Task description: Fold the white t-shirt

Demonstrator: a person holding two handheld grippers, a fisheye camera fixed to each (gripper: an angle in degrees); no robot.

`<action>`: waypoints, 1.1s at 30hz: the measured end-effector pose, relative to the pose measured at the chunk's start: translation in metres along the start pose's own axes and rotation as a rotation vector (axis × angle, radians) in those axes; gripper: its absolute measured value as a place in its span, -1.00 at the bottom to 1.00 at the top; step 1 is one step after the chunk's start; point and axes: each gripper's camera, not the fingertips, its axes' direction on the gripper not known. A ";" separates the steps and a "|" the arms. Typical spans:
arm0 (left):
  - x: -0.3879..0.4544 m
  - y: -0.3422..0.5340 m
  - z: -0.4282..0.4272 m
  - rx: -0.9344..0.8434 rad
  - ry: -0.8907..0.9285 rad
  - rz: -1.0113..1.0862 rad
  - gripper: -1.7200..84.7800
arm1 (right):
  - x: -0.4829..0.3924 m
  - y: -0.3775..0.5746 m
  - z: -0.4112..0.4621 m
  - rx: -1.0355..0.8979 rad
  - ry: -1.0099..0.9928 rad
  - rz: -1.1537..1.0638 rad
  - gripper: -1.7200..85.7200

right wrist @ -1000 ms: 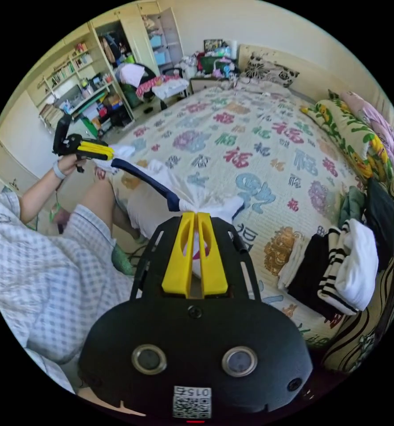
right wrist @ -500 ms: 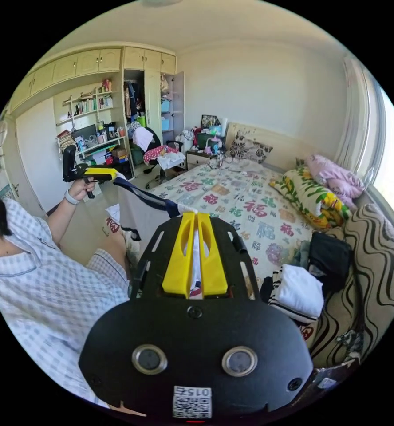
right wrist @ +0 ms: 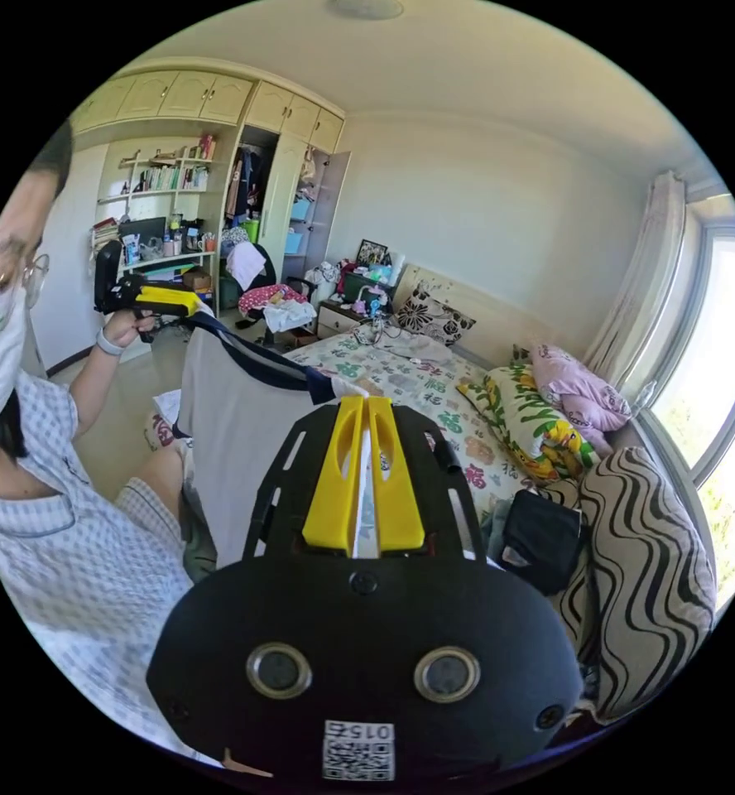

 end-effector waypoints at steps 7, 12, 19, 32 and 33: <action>-0.100 -0.013 0.242 -0.258 0.005 -0.172 -0.97 | 0.088 -0.071 0.183 -0.240 0.078 0.059 -0.97; -0.134 0.074 0.395 -0.458 0.091 -0.570 -0.95 | 0.154 -0.062 0.361 -0.525 -0.157 0.377 -0.90; -0.051 0.216 0.379 -0.633 0.410 -0.678 -0.80 | 0.131 0.031 0.367 -0.598 -0.425 0.356 -0.81; 0.045 0.233 0.429 -0.910 0.466 -0.567 -0.93 | 0.072 0.051 0.388 -0.921 -0.503 0.314 -0.94; 0.041 0.233 0.427 -0.905 0.462 -0.577 -0.94 | 0.081 0.045 0.388 -0.923 -0.516 0.338 -0.96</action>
